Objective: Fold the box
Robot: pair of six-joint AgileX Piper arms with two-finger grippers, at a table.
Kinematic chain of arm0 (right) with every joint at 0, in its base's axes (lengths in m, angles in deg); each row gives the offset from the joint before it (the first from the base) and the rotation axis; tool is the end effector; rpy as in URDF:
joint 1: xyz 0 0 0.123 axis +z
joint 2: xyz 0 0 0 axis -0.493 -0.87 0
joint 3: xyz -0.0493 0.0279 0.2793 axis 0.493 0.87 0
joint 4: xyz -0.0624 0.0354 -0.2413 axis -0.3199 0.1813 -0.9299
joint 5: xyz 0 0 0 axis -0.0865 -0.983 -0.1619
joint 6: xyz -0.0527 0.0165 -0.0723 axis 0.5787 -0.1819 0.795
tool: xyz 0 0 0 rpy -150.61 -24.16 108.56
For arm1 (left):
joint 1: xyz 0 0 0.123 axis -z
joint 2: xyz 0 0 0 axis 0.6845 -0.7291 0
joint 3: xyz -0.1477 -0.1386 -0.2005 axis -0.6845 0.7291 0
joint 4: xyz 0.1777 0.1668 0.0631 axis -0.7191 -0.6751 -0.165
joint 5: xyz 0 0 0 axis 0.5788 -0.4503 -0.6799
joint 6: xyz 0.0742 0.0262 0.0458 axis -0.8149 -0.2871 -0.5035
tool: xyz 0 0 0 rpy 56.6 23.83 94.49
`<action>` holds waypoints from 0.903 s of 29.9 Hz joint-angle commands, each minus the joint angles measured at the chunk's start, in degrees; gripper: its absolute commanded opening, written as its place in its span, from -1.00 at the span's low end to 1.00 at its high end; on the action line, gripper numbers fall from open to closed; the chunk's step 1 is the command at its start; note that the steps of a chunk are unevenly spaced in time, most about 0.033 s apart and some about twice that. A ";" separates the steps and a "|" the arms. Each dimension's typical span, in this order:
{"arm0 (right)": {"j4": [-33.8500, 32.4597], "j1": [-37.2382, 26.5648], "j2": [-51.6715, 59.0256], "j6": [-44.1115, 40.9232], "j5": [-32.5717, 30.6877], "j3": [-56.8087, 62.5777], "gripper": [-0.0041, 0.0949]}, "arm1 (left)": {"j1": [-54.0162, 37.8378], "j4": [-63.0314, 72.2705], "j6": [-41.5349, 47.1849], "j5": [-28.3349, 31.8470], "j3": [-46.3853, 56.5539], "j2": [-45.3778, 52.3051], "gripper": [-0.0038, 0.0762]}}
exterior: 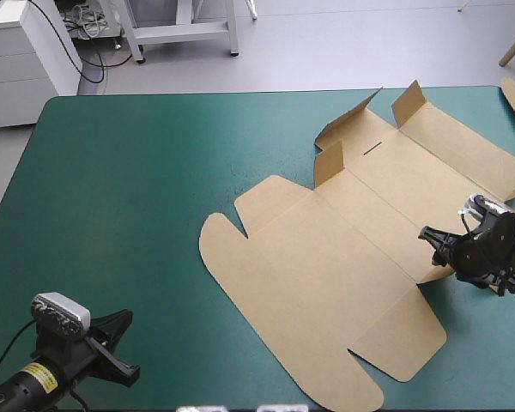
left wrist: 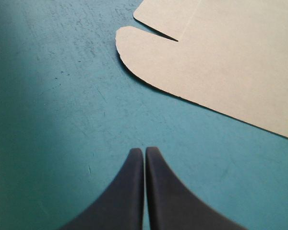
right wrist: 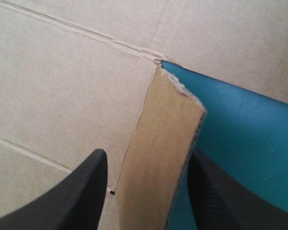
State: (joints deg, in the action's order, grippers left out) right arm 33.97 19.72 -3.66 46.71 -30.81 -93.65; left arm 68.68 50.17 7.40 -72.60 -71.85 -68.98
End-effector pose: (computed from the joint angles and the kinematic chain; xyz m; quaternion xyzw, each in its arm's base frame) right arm 0.2332 -0.0311 0.2491 0.2574 0.9476 0.0682 0.1767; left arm 0.0505 -0.0318 0.2704 0.1943 0.8421 -0.1520 0.4796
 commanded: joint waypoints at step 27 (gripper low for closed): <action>-3.12 -0.26 -13.17 20.36 -12.07 -17.86 -0.96 | 0.39 -1.24 0.16 3.94 -1.27 -0.60 -0.92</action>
State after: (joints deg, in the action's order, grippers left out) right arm 31.45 19.61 -14.37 62.66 -39.10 -105.45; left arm 68.68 48.41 7.40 -72.58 -71.84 -68.98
